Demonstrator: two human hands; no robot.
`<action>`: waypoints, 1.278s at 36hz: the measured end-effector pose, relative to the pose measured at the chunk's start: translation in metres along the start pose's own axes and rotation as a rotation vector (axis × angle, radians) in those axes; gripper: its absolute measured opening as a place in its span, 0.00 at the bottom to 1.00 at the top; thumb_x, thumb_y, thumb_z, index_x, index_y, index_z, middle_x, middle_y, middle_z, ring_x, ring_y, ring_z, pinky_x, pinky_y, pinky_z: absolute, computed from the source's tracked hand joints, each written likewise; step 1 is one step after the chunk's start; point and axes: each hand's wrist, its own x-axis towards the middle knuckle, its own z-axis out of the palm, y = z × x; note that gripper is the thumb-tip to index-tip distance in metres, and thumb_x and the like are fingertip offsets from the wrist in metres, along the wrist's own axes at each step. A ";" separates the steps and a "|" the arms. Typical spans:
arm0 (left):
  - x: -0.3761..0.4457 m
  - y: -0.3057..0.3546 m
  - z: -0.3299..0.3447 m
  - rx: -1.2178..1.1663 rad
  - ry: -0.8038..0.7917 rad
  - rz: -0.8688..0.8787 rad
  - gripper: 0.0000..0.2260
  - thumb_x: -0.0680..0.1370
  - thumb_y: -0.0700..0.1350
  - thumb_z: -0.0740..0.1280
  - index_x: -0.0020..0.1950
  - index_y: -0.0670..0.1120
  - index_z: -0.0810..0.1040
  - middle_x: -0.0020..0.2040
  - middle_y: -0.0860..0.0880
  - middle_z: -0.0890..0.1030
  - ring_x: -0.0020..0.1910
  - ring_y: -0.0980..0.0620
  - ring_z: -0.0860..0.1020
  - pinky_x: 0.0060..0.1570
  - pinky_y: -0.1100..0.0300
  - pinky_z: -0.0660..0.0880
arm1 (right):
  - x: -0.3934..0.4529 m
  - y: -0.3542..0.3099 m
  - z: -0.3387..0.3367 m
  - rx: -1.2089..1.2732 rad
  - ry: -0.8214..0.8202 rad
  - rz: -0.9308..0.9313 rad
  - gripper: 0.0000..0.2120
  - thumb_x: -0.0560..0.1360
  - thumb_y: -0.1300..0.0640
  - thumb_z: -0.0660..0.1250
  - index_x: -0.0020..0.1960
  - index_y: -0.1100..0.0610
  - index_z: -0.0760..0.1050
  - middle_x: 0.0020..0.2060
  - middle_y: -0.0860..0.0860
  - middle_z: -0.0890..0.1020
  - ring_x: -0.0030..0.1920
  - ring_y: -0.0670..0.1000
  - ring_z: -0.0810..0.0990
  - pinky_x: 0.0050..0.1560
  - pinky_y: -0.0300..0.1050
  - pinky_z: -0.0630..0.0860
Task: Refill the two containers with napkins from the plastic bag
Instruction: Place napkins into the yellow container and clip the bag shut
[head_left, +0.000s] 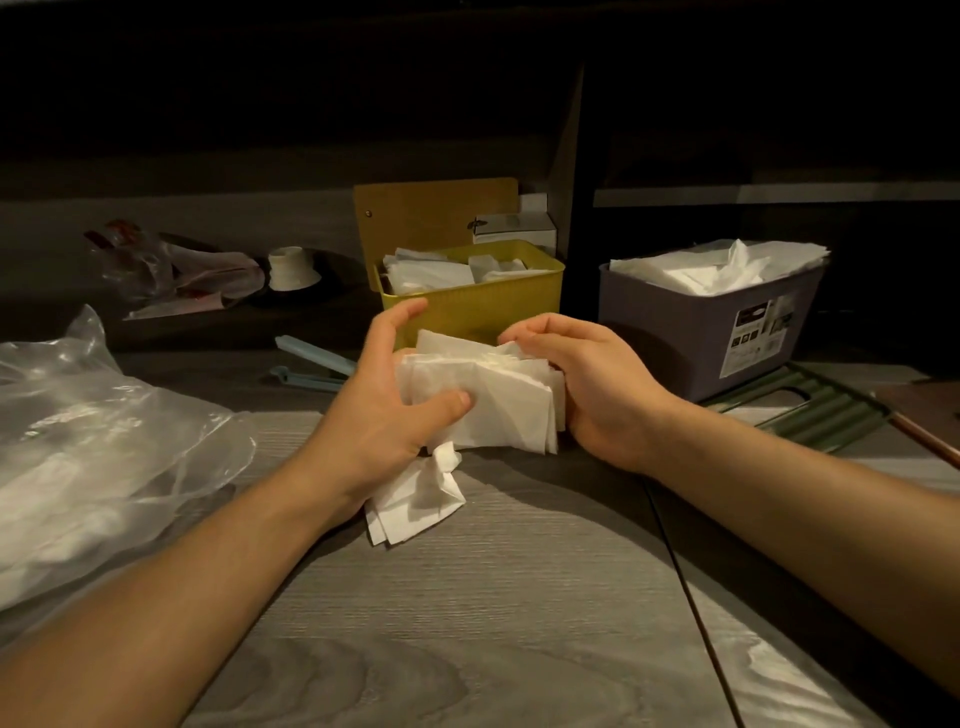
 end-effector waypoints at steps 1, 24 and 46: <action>0.000 0.000 0.000 -0.002 0.001 0.000 0.36 0.75 0.39 0.74 0.74 0.64 0.61 0.59 0.51 0.80 0.53 0.53 0.83 0.48 0.55 0.83 | -0.001 0.000 0.001 -0.045 0.002 -0.041 0.08 0.81 0.56 0.64 0.48 0.54 0.81 0.47 0.51 0.84 0.49 0.52 0.83 0.46 0.47 0.81; 0.004 -0.006 -0.004 0.129 0.097 -0.011 0.23 0.75 0.40 0.76 0.65 0.57 0.74 0.56 0.54 0.80 0.54 0.54 0.81 0.49 0.57 0.81 | -0.053 -0.006 0.041 -1.226 -0.201 -0.534 0.25 0.73 0.34 0.67 0.64 0.45 0.65 0.44 0.40 0.77 0.42 0.42 0.78 0.41 0.41 0.79; -0.001 -0.003 0.002 0.195 0.153 -0.003 0.20 0.78 0.38 0.71 0.65 0.56 0.74 0.55 0.53 0.81 0.52 0.53 0.81 0.51 0.48 0.82 | -0.019 0.002 0.027 -0.626 -0.180 -0.096 0.16 0.77 0.53 0.72 0.62 0.44 0.73 0.40 0.53 0.85 0.35 0.50 0.79 0.39 0.45 0.77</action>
